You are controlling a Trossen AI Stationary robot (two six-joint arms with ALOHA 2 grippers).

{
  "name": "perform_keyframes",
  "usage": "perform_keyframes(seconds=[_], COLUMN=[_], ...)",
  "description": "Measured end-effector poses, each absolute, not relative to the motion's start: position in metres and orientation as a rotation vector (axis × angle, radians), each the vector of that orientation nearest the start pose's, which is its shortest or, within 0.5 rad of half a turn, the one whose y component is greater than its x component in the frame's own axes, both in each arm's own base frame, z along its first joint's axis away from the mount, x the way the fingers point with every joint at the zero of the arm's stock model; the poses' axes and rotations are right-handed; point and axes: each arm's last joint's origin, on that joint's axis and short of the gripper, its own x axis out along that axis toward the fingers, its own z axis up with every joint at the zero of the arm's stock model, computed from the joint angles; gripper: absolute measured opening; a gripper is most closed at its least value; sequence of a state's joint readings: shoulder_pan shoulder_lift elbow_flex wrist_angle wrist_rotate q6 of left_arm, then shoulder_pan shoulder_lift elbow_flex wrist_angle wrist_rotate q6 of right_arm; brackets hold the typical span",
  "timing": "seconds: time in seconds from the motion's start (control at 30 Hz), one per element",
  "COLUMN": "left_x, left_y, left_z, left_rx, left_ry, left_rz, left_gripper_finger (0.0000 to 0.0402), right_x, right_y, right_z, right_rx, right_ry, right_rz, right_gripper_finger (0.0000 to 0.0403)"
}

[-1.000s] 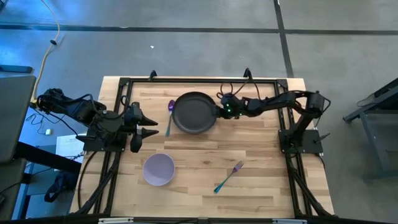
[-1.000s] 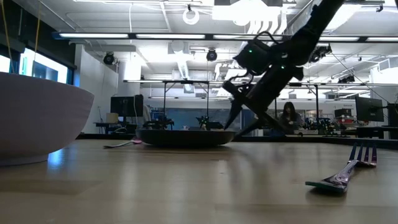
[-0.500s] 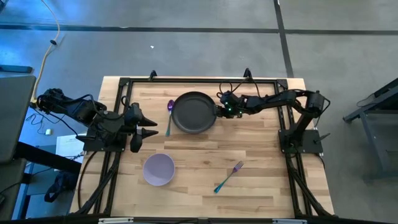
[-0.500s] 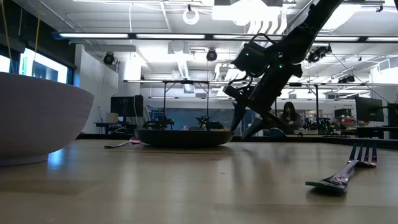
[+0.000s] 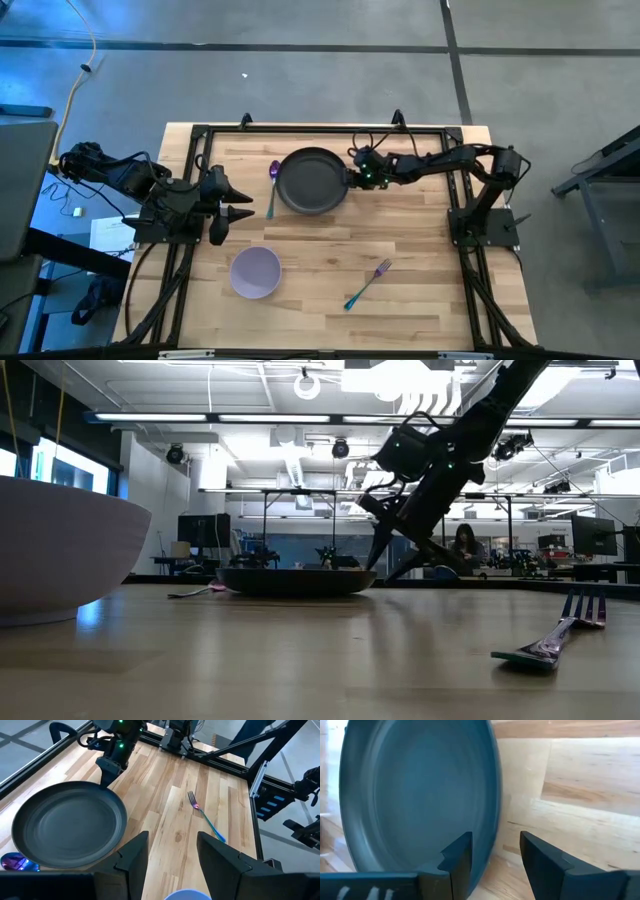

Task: Set table place
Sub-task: Move the black plate to the center

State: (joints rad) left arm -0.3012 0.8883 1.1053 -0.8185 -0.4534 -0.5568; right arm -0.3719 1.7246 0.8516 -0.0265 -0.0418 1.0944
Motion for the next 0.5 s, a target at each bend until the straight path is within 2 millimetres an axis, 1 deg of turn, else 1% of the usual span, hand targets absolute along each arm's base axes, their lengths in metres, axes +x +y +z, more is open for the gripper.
perform_keyframes(seconds=[0.5], left_x=[0.1530], left_y=[-0.0343], left_z=[0.3656], left_rx=[-0.314], left_ry=[0.511], left_rz=[0.300], left_gripper_finger=[0.0156], right_x=[0.3056], right_y=[-0.1126], right_z=[0.1344], right_rx=[1.206], right_ry=[0.648], right_rz=[-0.761], right_gripper_finger=[0.0155])
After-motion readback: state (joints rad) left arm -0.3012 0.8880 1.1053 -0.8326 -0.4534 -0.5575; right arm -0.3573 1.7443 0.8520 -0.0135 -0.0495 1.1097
